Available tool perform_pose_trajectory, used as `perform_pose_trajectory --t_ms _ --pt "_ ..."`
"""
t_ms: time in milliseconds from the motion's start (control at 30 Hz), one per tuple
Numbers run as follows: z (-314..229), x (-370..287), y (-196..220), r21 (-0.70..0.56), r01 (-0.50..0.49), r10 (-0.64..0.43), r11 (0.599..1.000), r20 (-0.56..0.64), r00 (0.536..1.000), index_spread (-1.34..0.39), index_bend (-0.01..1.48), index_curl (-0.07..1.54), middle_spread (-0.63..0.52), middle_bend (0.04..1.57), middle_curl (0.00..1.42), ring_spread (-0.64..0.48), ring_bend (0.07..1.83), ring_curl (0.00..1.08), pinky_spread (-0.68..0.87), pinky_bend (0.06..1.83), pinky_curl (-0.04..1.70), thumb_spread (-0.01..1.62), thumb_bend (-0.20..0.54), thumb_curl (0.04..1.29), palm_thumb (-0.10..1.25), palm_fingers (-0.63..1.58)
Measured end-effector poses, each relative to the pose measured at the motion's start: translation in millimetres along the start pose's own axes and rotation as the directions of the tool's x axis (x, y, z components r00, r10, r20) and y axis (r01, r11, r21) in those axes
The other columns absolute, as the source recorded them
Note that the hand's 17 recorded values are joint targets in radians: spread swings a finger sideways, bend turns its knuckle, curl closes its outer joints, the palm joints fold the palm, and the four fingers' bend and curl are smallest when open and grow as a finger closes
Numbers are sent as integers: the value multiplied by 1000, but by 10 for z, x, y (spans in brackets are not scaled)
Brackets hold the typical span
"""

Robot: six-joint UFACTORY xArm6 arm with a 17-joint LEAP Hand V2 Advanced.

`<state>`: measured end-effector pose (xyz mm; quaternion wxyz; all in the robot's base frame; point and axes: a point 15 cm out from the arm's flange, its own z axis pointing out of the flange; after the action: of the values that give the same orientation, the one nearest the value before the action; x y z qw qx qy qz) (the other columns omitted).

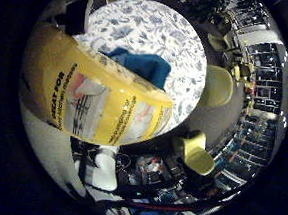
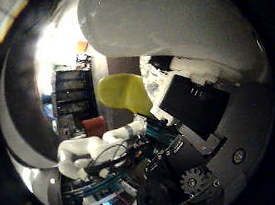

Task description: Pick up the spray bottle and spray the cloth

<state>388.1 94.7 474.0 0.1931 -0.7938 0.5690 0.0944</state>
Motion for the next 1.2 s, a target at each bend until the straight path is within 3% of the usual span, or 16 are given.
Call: perform_pose_trajectory --t_ms 100,267,533,867,1200 --pt "-42 -320 -241 104 9 -23 995 134 991 -181 1158 658 -67 1337 567 -151 1445 575 -239 1014 1208 940 -11 725 1128 1219" --pt "107 -601 -496 227 -40 -44 973 355 934 -181 1156 659 -66 1334 562 -150 1446 573 -234 1013 1209 920 -13 732 1144 1220" --pt "726 -643 -667 333 -142 -68 932 547 834 -184 1152 663 -65 1336 559 -150 1448 571 -227 1013 1209 891 -12 755 1147 1219" --pt "1565 -449 -786 357 -185 -91 915 632 769 -175 1155 670 -65 1339 557 -150 1450 569 -223 1014 1209 877 -14 777 1136 1218" --pt "2119 -165 -813 319 -185 -67 929 638 767 -175 1153 674 -65 1340 556 -150 1450 568 -221 1015 1209 876 -15 792 1129 1217"
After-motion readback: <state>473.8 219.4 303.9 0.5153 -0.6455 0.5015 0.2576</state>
